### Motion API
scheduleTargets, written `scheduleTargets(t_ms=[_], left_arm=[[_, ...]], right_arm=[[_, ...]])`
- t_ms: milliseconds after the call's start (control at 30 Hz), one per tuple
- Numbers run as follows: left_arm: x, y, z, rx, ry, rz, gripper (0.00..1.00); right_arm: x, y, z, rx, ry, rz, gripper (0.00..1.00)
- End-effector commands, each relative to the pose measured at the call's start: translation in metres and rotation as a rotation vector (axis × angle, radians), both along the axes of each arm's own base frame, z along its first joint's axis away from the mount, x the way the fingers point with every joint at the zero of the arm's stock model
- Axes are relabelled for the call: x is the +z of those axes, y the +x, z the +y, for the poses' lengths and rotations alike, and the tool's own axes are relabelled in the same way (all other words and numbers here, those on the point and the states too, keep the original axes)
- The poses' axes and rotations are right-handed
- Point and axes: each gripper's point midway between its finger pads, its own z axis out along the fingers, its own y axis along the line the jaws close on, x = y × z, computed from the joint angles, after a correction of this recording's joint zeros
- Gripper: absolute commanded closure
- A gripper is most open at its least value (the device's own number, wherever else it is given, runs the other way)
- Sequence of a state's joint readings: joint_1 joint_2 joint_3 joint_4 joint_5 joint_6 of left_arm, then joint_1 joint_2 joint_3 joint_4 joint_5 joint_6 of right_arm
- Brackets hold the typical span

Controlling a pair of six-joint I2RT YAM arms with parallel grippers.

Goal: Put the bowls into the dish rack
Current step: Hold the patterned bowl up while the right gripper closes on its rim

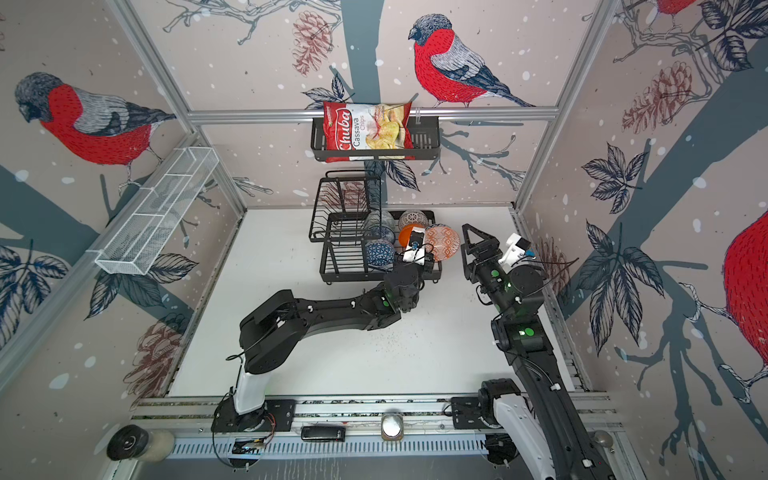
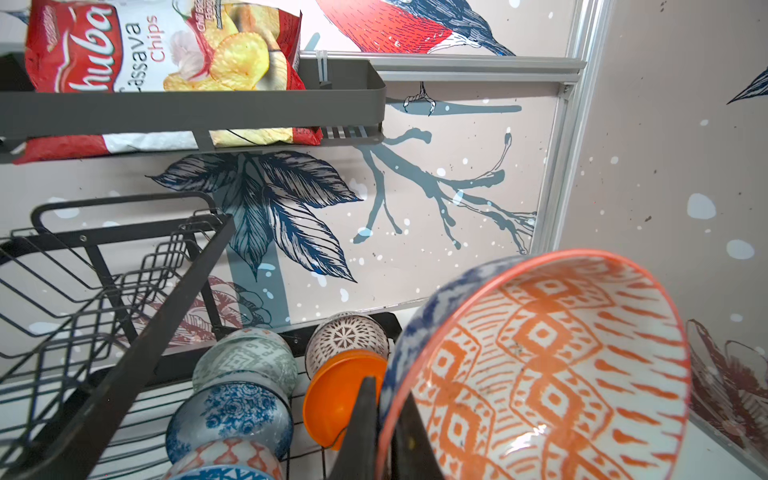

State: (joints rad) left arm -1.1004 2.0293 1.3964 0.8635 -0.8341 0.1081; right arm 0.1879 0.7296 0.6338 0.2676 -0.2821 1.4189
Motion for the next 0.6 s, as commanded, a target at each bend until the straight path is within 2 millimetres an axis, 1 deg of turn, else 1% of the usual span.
scheduleTargets(t_ms=[0, 133, 233, 467, 567], left_arm=[[0.028, -0.003, 0.008, 0.036, -0.082, -0.081, 1.00], [0.028, -0.004, 0.012, 0.047, -0.080, -0.094, 1.00], [0.029, -0.007, 0.014, 0.057, -0.076, -0.098, 1.00], [0.031, -0.012, 0.023, 0.082, -0.090, -0.118, 1.00], [0.032, -0.014, 0.027, 0.093, -0.097, -0.126, 1.00]], right_arm=[[0.016, 0.001, 0.005, 0.014, 0.085, -0.043, 0.13], [0.019, 0.008, 0.014, 0.025, 0.103, -0.039, 0.15], [0.019, 0.014, 0.020, 0.023, 0.143, -0.019, 0.20], [0.027, 0.031, 0.028, 0.008, 0.187, 0.002, 0.26], [0.026, 0.039, 0.031, 0.010, 0.216, 0.023, 0.30]])
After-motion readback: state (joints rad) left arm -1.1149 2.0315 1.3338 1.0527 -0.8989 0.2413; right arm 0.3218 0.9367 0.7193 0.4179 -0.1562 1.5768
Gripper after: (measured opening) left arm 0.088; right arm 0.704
